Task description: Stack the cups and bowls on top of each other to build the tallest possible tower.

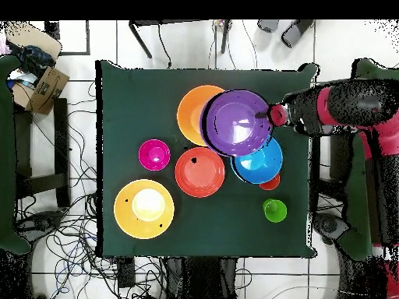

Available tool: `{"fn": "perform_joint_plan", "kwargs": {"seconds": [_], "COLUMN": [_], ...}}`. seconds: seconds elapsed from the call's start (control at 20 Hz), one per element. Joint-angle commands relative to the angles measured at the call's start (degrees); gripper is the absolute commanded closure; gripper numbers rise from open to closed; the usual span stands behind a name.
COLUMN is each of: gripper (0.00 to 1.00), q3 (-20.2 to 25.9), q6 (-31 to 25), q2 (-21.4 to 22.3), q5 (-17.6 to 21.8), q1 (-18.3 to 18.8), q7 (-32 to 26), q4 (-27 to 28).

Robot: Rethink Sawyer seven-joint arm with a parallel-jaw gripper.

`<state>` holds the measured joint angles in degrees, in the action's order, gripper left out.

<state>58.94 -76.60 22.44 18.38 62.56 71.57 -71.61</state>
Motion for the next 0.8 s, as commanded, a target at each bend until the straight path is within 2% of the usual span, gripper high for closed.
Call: {"fn": "perform_joint_plan", "kwargs": {"seconds": [0.05, 0.2, 0.3, 0.4, 0.8], "gripper": [1.0, 1.0, 1.0, 1.0, 1.0], "q3": [-5.14, -6.07, -6.94, -7.39, -8.51], "q6": [6.55, 6.67, 4.52, 3.55, 1.91], "q2": [5.11, 3.55, 2.17, 1.27, 1.35], "q5": [3.92, 4.6, 4.51, 4.33, 4.4], "q1": [-1.33, -1.81, -3.19, -3.46, -3.08], "q7": [0.12, -1.54, -2.67, -3.85, -5.4], "q4": [-2.34, -0.41, 3.23, 4.66, 5.73]}}
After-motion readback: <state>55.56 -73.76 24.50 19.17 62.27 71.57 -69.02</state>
